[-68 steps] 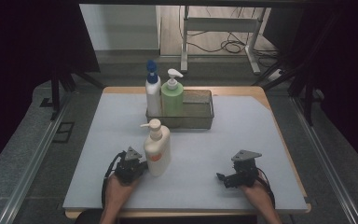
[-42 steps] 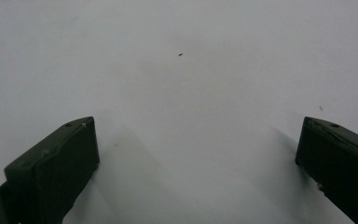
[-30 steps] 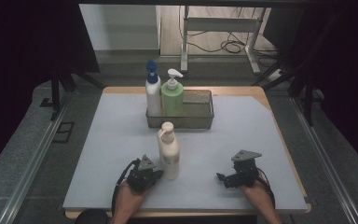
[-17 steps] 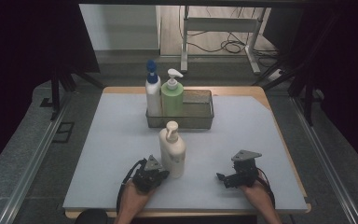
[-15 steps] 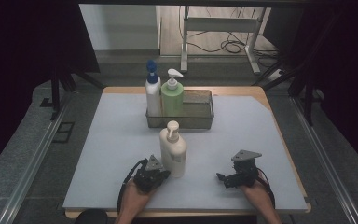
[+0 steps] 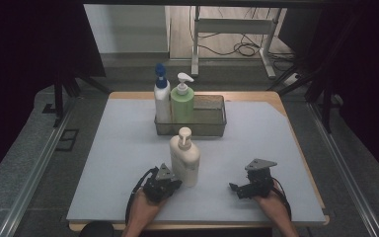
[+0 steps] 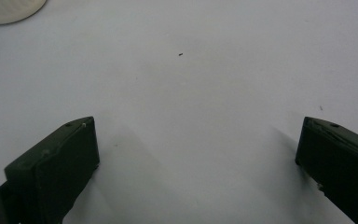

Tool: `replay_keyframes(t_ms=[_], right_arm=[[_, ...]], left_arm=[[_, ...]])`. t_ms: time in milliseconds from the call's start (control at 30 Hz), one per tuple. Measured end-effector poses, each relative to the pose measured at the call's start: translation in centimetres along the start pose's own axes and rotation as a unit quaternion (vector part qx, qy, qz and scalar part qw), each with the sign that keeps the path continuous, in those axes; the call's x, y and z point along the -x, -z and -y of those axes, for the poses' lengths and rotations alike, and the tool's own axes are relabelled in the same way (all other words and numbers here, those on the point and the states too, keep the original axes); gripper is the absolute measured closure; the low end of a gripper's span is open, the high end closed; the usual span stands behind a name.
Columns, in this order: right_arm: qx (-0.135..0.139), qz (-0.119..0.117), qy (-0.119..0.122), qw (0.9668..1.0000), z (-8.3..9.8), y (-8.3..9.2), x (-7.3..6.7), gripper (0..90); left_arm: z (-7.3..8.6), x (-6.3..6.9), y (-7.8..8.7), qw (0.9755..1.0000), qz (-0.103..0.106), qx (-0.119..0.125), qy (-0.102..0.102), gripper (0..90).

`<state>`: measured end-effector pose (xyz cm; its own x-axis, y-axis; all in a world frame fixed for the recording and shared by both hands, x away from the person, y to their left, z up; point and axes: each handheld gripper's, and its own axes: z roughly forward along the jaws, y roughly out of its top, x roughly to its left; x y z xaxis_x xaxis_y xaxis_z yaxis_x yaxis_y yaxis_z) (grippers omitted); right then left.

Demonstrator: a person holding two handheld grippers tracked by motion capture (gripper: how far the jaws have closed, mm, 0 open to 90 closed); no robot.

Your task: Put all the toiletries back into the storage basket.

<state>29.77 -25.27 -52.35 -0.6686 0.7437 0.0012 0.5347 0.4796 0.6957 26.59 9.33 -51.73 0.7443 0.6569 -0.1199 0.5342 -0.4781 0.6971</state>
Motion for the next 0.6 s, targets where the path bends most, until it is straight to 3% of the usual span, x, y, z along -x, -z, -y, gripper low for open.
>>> replay_keyframes(t_ms=[300,600], right_arm=[[0.000,-0.001,0.004,1.0000,-0.1,0.1,-0.1,0.8],[0.009,-0.008,0.017,0.9998,-0.5,0.5,-0.6,2.2]], left_arm=[[0.4,-1.0,1.5,0.9997,-0.015,0.013,0.011,84.5],[1.1,-2.4,2.8,0.9988,-0.040,0.015,0.022,72.4]])
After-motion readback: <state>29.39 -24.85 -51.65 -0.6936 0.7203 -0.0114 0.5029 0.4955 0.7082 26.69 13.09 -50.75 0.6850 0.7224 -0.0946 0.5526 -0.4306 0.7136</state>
